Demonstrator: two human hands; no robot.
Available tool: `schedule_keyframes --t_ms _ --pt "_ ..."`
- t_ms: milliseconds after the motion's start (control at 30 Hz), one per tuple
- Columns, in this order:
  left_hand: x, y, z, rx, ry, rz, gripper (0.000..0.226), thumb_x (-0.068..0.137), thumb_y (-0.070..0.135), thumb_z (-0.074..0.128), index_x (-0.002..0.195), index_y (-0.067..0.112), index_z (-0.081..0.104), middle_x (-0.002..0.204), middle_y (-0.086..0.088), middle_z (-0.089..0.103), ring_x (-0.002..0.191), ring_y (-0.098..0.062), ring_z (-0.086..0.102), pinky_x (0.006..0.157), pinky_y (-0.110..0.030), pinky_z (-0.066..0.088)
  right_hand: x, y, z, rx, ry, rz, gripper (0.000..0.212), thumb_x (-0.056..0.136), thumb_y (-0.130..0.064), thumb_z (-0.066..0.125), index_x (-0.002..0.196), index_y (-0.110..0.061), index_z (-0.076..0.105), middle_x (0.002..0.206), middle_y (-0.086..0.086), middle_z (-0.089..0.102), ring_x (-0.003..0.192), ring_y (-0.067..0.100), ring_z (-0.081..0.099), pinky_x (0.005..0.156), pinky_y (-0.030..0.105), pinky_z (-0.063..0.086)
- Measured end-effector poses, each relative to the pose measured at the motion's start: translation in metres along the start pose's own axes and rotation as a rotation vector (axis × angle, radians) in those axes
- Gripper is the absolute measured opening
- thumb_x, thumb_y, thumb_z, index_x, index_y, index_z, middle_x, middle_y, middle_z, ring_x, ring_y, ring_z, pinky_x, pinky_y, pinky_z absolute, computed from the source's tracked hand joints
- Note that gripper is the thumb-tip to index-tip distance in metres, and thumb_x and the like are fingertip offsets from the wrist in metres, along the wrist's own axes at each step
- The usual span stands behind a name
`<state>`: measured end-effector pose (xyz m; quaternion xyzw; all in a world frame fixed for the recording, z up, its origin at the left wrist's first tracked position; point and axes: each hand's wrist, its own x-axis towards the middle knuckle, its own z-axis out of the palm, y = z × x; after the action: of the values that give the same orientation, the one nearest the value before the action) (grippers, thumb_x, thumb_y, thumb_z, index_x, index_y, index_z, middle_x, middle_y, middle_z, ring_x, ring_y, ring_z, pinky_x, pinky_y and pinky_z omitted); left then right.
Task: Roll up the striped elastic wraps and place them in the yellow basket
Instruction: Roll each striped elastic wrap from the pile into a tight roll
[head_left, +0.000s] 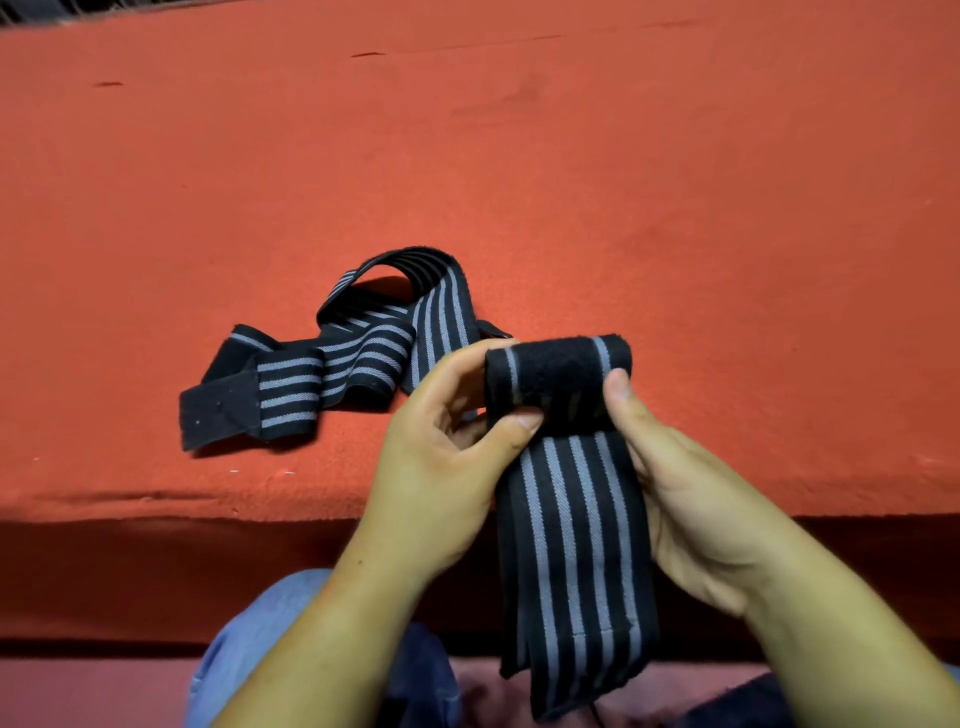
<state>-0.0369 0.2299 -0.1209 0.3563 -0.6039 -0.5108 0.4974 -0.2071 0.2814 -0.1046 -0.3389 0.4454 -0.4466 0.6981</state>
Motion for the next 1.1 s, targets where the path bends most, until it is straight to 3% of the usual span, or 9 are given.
schedule_keyframes --t_ms 133,233,333,500,600,833,967,1033,1100 --pt "0.0 -0.001 -0.001 0.018 -0.03 0.03 0.044 0.089 -0.011 0.072 0.12 0.019 0.066 0.119 0.0 0.073 0.118 -0.017 0.068 0.102 -0.027 0.051 -0.002 -0.002 0.003 0.049 -0.017 -0.033 0.052 0.085 -0.066 0.047 0.101 -0.034 0.083 0.115 0.012 0.078 0.106 0.022 0.076 0.089 0.033 0.062" --pt "-0.001 -0.004 -0.001 0.025 -0.069 0.043 0.042 0.089 -0.008 0.073 0.117 0.023 0.068 0.124 0.0 0.072 0.123 -0.021 0.066 0.106 -0.033 0.049 -0.003 -0.005 0.005 0.093 -0.015 -0.049 0.054 0.082 -0.066 0.048 0.102 -0.03 0.083 0.11 0.012 0.079 0.098 0.02 0.078 0.078 0.028 0.064" --pt "-0.002 -0.002 -0.001 0.037 -0.09 0.036 0.037 0.089 -0.002 0.075 0.112 0.027 0.07 0.127 0.003 0.072 0.126 -0.016 0.064 0.105 -0.027 0.049 -0.004 -0.006 0.005 0.124 0.007 -0.052 0.053 0.081 -0.063 0.049 0.098 -0.027 0.085 0.1 0.01 0.08 0.087 0.017 0.078 0.068 0.024 0.062" --pt "-0.004 0.001 -0.002 0.026 -0.144 0.003 0.041 0.088 -0.013 0.071 0.108 0.023 0.07 0.136 0.003 0.067 0.126 -0.007 0.064 0.101 -0.02 0.049 0.0 -0.003 0.005 0.137 0.049 -0.122 0.035 0.088 -0.039 0.054 0.086 -0.025 0.086 0.097 0.009 0.081 0.087 0.016 0.079 0.071 0.024 0.061" --pt "-0.007 0.002 -0.003 0.001 -0.203 -0.039 0.043 0.083 -0.004 0.07 0.111 0.029 0.07 0.146 0.01 0.06 0.13 -0.007 0.061 0.103 -0.023 0.049 0.001 -0.002 0.003 0.144 0.076 -0.161 0.032 0.081 -0.029 0.055 0.077 -0.022 0.086 0.089 0.01 0.081 0.079 0.018 0.079 0.067 0.027 0.063" --pt "-0.006 0.004 0.0 -0.02 -0.117 -0.125 0.053 0.089 0.014 0.073 0.139 0.021 0.057 0.12 0.003 0.073 0.111 -0.006 0.071 0.089 -0.014 0.052 0.007 0.008 -0.009 0.047 0.119 -0.207 0.029 0.082 -0.014 0.068 0.108 -0.009 0.078 0.109 0.02 0.077 0.098 0.029 0.076 0.079 0.033 0.063" --pt "-0.005 0.003 -0.001 0.014 -0.073 -0.123 0.055 0.09 0.0 0.073 0.14 0.018 0.057 0.11 0.011 0.077 0.102 -0.001 0.072 0.084 -0.011 0.052 0.007 0.01 -0.01 0.011 0.108 -0.205 0.032 0.095 -0.023 0.069 0.124 -0.009 0.071 0.118 0.017 0.076 0.111 0.031 0.074 0.092 0.036 0.062" --pt "-0.004 0.003 -0.001 0.019 -0.069 -0.113 0.056 0.089 -0.002 0.072 0.14 0.016 0.057 0.106 0.02 0.076 0.101 0.003 0.071 0.083 -0.009 0.051 0.007 0.01 -0.009 -0.028 0.106 -0.211 0.042 0.094 -0.031 0.063 0.128 -0.008 0.068 0.121 0.015 0.076 0.115 0.031 0.072 0.099 0.04 0.059" --pt "-0.003 0.002 -0.001 -0.006 -0.078 -0.122 0.056 0.089 -0.001 0.072 0.141 0.014 0.057 0.111 0.016 0.076 0.105 0.001 0.071 0.085 -0.01 0.052 0.008 0.011 -0.009 -0.046 0.137 -0.239 0.046 0.092 -0.035 0.064 0.129 -0.008 0.067 0.122 0.014 0.076 0.116 0.032 0.072 0.101 0.045 0.057"
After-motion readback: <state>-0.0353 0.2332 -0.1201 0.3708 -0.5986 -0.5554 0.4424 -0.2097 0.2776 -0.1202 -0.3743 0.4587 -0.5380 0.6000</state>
